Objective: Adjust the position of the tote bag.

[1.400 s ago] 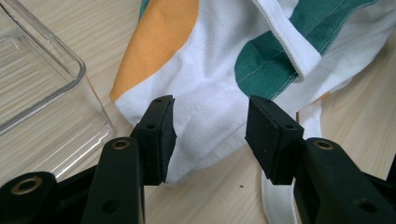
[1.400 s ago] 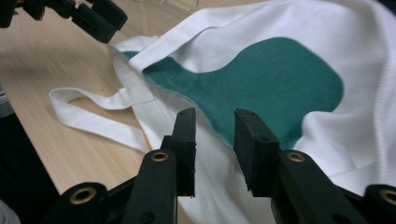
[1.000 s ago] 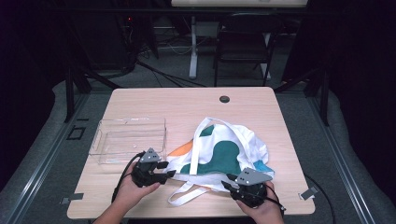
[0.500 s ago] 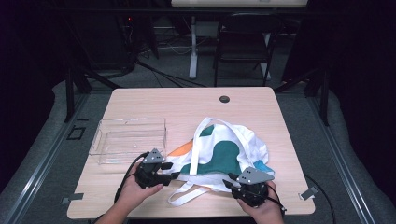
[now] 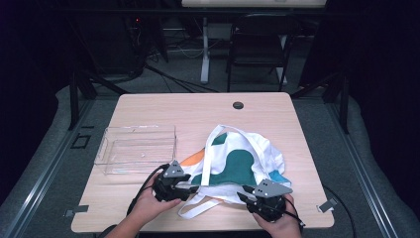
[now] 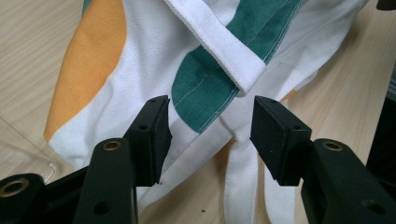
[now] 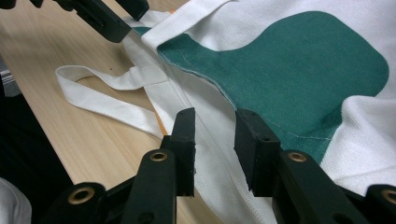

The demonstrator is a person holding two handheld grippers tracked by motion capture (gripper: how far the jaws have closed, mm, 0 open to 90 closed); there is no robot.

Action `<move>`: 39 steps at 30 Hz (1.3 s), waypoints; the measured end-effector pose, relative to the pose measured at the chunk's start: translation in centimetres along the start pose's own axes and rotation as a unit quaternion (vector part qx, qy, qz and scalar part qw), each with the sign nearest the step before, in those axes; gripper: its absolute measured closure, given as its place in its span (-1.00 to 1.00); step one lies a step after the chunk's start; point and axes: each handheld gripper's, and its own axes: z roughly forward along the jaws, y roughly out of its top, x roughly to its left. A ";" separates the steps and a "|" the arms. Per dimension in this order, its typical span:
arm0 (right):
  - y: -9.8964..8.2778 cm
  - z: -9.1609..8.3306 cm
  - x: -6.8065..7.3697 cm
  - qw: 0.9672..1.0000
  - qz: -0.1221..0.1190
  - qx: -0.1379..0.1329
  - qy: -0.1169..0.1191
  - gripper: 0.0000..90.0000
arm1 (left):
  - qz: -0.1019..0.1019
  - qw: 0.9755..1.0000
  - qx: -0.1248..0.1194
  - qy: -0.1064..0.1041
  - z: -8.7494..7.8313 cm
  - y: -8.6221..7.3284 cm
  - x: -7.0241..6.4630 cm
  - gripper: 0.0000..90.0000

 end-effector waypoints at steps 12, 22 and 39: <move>-0.2 -0.3 0.2 1.000 0.002 -0.005 0.000 0.51 | 0.037 0.999 0.007 0.004 1.1 0.6 -0.7 -0.05; -0.5 -0.7 0.5 1.000 0.002 -0.009 -0.006 0.48 | 0.047 0.999 0.009 -0.001 1.7 1.1 -0.9 -0.04; -0.7 -0.9 0.6 1.000 0.004 -0.008 -0.010 0.46 | 0.076 0.997 0.011 0.022 2.5 1.2 -1.4 -0.02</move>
